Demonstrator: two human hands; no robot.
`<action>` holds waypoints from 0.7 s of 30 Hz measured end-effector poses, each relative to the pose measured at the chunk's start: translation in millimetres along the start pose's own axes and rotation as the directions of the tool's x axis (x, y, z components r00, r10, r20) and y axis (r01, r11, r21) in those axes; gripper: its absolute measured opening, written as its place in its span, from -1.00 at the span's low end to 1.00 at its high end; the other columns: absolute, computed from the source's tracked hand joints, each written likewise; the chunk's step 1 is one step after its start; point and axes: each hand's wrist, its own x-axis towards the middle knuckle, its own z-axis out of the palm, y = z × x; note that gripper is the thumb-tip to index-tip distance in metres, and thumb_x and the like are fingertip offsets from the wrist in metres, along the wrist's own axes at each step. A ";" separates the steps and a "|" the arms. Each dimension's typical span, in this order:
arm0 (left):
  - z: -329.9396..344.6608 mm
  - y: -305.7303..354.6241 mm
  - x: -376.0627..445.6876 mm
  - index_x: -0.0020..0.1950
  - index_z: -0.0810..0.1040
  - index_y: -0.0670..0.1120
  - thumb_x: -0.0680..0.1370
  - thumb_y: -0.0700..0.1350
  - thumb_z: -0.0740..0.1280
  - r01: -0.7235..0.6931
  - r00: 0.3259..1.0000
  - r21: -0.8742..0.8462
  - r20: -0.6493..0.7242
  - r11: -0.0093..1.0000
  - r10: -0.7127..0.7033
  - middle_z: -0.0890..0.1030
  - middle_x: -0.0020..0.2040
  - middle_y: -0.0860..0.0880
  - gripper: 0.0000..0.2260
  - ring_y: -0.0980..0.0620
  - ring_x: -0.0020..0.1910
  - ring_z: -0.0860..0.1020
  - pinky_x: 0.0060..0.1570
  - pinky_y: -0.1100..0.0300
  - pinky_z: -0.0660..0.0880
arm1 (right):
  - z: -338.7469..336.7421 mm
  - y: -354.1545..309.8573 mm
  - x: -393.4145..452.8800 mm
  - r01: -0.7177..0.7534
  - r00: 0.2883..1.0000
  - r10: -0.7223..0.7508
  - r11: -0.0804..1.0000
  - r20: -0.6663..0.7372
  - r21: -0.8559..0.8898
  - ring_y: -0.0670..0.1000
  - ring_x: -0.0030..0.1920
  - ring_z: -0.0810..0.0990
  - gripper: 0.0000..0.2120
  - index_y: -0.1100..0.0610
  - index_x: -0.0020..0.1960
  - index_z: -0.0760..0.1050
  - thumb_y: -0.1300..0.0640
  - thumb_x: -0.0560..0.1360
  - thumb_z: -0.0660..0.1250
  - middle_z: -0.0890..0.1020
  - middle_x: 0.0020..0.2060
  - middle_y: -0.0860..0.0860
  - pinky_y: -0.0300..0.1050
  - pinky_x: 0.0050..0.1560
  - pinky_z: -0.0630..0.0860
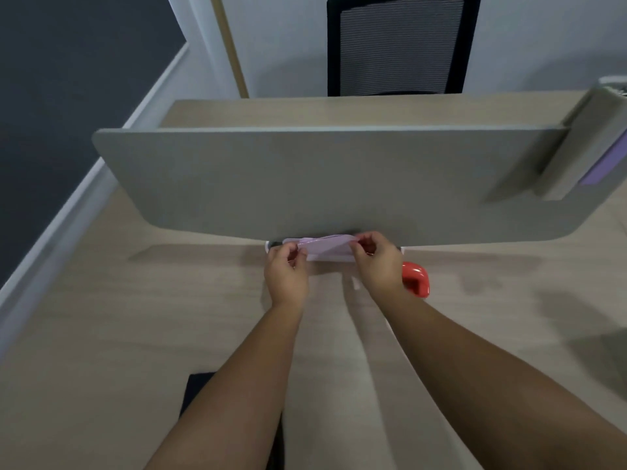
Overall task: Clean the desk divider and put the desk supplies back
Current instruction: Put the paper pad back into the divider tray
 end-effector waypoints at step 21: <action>11.5 40.0 -99.6 -0.13 0.55 0.02 0.45 -0.20 0.41 0.276 0.945 -0.092 0.207 0.957 -0.253 0.61 -0.22 0.09 -0.88 0.10 -0.25 0.58 -0.13 0.11 0.56 | -118.0 56.7 -76.9 -0.195 0.843 0.390 0.863 -0.370 0.466 -0.12 -0.33 0.57 -0.83 0.08 0.01 0.53 0.30 0.52 0.26 0.57 -0.25 0.00 -0.33 -0.29 0.53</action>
